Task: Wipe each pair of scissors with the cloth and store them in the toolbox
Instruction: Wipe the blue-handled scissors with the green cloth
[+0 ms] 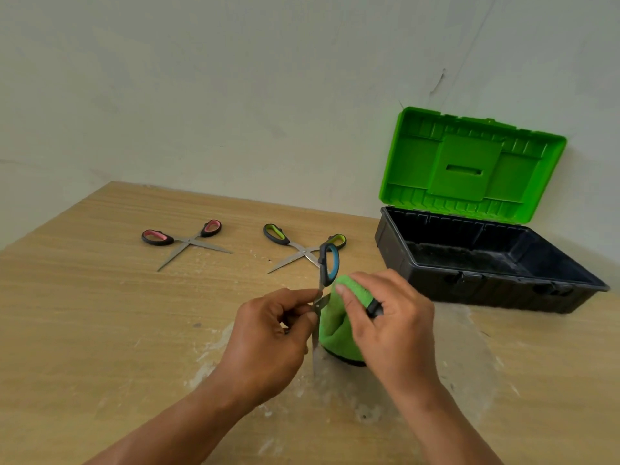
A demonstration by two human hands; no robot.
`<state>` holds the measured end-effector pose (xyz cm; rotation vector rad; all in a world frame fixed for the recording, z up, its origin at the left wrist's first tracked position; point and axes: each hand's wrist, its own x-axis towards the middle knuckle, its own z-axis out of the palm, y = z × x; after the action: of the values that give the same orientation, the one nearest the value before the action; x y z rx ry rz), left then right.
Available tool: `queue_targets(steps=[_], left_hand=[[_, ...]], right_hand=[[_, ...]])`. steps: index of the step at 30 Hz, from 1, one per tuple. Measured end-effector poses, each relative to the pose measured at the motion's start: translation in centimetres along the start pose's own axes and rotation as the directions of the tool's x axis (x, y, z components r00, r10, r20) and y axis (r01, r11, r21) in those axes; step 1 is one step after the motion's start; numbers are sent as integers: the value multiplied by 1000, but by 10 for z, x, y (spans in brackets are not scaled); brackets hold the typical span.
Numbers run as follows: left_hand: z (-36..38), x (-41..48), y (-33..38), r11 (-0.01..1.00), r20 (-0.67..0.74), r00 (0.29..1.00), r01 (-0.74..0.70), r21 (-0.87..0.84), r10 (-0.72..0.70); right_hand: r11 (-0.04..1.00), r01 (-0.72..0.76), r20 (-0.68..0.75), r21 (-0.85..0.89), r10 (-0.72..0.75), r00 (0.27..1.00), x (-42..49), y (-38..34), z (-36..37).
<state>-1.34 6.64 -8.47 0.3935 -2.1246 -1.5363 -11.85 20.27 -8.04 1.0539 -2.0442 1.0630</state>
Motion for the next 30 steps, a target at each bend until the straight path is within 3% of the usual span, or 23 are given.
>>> queue_targets(steps=[4, 8, 13, 17, 22, 26, 30], left_hand=[[-3, -1, 2, 999, -18, 999, -26, 21, 27], [-2, 0, 2, 1000, -10, 1000, -18, 16, 19], [-3, -1, -2, 997, -15, 999, -38, 68, 39], [-3, 1, -1, 996, -5, 999, -54, 75, 54], [-6, 0, 1, 998, -15, 998, -52, 38, 53], [-4, -1, 4, 997, 6, 997, -74, 25, 74], [-4, -2, 4, 997, -9, 998, -68, 22, 69]], right_hand=[[996, 73, 117, 41, -78, 990, -10, -12, 6], [999, -29, 7, 22, 29, 1000, 4, 3, 1], [999, -21, 82, 38, 17, 996, -3, 0, 5], [990, -137, -30, -24, 136, 990, 8, 17, 2], [997, -57, 76, 53, 53, 996, -3, 2, 6], [988, -147, -47, -39, 145, 988, 9, 21, 0], [1000, -27, 48, 14, 26, 999, -2, 2, -2]])
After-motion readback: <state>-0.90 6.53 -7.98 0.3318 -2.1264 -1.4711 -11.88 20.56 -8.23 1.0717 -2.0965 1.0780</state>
